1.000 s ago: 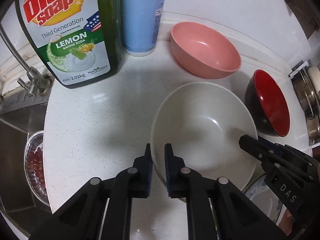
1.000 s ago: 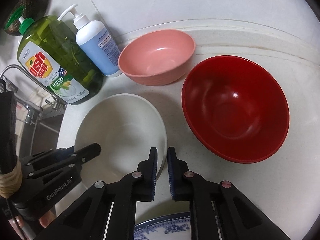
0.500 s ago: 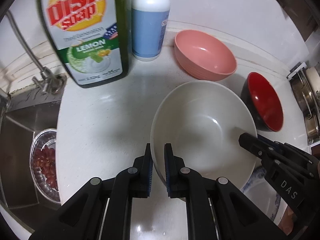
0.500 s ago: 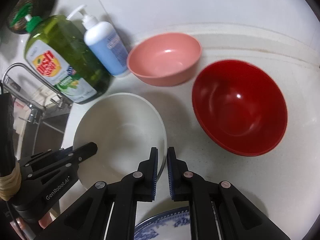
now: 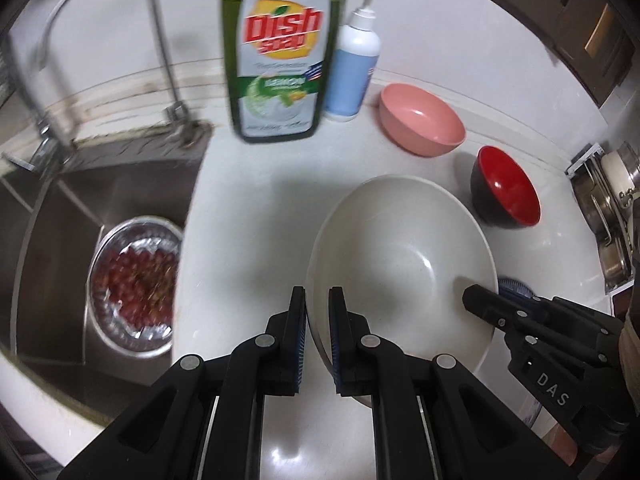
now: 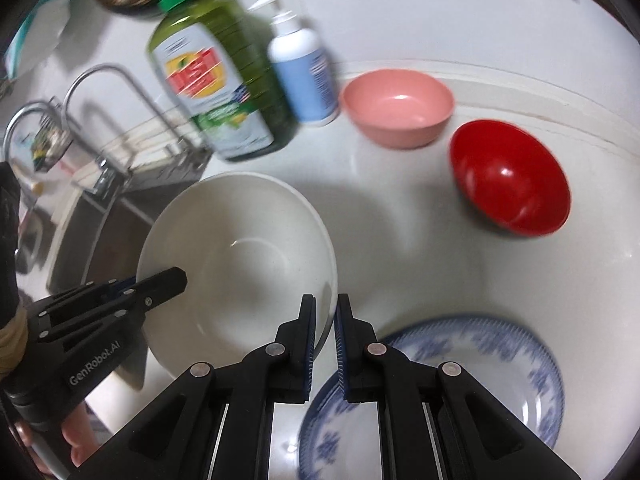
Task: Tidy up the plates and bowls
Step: 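Carry the cream bowl back and lower it onto the plate stack, then open both grippers to release the cream bowl on the plates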
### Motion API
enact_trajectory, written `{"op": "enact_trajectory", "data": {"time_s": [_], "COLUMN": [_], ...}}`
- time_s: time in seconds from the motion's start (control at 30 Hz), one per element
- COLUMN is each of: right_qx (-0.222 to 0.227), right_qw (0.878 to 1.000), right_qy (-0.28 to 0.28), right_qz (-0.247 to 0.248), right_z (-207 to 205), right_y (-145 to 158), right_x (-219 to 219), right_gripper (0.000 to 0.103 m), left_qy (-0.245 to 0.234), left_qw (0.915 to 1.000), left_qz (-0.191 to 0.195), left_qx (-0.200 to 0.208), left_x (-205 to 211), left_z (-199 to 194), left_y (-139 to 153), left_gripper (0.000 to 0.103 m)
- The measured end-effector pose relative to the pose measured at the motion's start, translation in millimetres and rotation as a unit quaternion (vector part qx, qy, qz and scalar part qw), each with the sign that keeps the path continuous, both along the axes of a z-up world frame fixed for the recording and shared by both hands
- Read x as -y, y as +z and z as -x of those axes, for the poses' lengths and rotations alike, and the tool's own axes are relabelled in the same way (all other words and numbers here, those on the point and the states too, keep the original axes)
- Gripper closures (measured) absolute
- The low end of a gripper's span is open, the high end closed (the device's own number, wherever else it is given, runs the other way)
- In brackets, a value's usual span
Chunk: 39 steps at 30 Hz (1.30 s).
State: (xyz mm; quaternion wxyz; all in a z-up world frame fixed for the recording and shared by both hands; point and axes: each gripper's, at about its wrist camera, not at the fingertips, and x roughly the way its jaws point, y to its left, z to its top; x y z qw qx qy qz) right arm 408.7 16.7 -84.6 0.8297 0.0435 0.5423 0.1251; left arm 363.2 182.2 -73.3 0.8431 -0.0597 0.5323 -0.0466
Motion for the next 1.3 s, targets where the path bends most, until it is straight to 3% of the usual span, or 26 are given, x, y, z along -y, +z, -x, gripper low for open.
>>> {"op": "enact_trajectory", "data": {"time_s": [0.57,0.83,1.3], "right_qx": [-0.046,-0.068,-0.094], "right_qw": [0.997,0.994,0.992], "right_qy": [0.068,0.076,0.077], "right_qz": [0.014,0.025,0.022], "right_z": [79.2,89.3,89.9], "right_y": [-17.2,-27.4,-40.2], "right_x": [-40.6,-44.6,-42.7], "right_gripper": [0.091,0.091,0.091], "left_qy": [0.036,0.037,0.033], "left_qw": [0.9981,0.9962,0.9960], "left_qz": [0.020,0.029,0.021], "left_qx": [-0.047,-0.073,-0.081], "left_x": [-35.1,-34.3,-31.4], "left_z": [88.1,98.3,100.0], "left_y": [-29.9,-45.7,-51.7], "left_gripper": [0.091,0.091,0.090]}}
